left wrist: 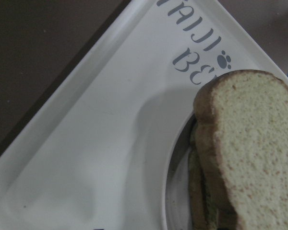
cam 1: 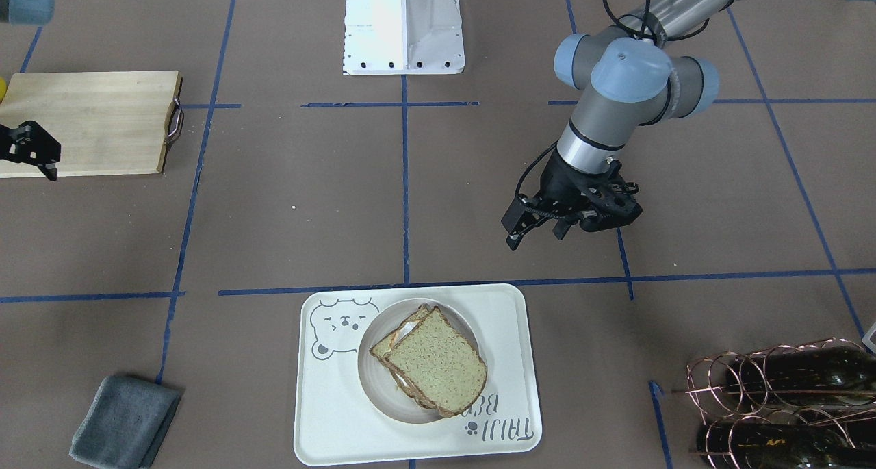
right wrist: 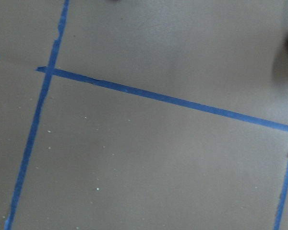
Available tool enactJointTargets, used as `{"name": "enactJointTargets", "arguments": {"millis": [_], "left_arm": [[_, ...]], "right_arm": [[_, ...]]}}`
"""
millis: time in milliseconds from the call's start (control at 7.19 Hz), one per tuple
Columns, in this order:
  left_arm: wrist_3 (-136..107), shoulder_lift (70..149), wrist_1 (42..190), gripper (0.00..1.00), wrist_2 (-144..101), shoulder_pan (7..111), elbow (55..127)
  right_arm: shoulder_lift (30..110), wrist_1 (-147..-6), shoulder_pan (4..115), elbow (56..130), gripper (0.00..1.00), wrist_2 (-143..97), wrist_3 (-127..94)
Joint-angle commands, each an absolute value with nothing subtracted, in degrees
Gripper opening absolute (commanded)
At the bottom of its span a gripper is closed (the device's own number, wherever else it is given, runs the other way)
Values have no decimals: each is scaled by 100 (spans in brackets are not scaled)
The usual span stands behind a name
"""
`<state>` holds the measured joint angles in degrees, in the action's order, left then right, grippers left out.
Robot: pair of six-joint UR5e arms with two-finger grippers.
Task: Make sandwich and place on tray
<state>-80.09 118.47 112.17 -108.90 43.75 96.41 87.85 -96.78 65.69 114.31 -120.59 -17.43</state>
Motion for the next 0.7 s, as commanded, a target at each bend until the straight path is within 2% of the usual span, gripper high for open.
{"name": "enactJointTargets", "arguments": {"millis": [0,278,556], "left_arm": [[-6555,11524,10042,100,-11143,4823,10500],[-4913,10972,9923,100,-12001,5699,10635],[-3208,10208,9914,100,-12452,6693,10635]], "right_arm": [[8807,-9914,7388,10919,100,-12137,-322],[8807,-9914,8074,10313,100,-12749,619],[8938,-9879,8542,10116,100,-13679,915]]}}
